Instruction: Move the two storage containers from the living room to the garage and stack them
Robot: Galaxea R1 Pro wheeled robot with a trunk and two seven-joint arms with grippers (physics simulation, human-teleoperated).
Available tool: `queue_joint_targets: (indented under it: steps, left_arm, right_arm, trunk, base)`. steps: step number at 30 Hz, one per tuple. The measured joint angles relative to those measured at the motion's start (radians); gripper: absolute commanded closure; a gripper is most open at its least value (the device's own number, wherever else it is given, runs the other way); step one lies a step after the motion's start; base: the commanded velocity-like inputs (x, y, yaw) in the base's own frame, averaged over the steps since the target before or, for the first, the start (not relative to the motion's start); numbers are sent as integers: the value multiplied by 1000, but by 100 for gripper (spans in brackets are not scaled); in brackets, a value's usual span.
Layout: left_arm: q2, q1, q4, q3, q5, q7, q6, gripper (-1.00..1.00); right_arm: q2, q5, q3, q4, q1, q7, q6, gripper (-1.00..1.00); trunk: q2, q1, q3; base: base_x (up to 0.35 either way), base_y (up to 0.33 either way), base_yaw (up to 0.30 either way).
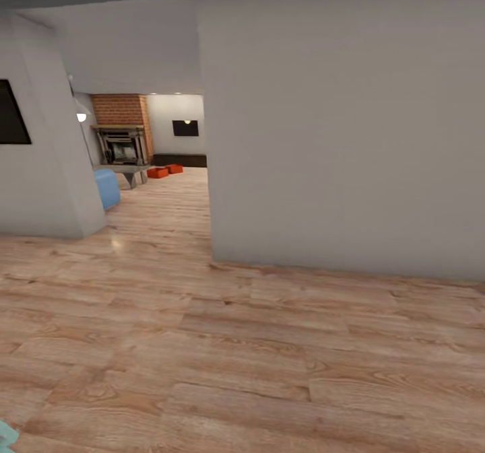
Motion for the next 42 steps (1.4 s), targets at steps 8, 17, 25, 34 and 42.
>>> queue_joint_targets:
  steps: [8, 17, 25, 34, 42]
  left_arm:
    - [0, 0, 0, 0, 0, 0, 0, -100]
    - [0, 0, 0, 0, 0, 0, 0, -100]
    - [0, 0, 0, 0, 0, 0, 0, -100]
    - [0, 0, 0, 0, 0, 0, 0, -100]
    - [0, 0, 0, 0, 0, 0, 0, -100]
  right_arm:
    - [1, 0, 0, 0, 0, 0, 0, -100]
    - [0, 0, 0, 0, 0, 0, 0, -100]
    - [0, 0, -1, 0, 0, 0, 0, -100]
    - [0, 0, -1, 0, 0, 0, 0, -100]
    - [0, 0, 0, 0, 0, 0, 0, -100]
  trunk:
    - [0, 0, 0]
    - [0, 0, 0]
    - [0, 0, 0]
    - [0, 0, 0]
    - [0, 0, 0]
  base:
    - [322, 0, 273]
    - [322, 0, 206]
    - [322, 0, 13]
    - [322, 0, 0]
    - [322, 0, 0]
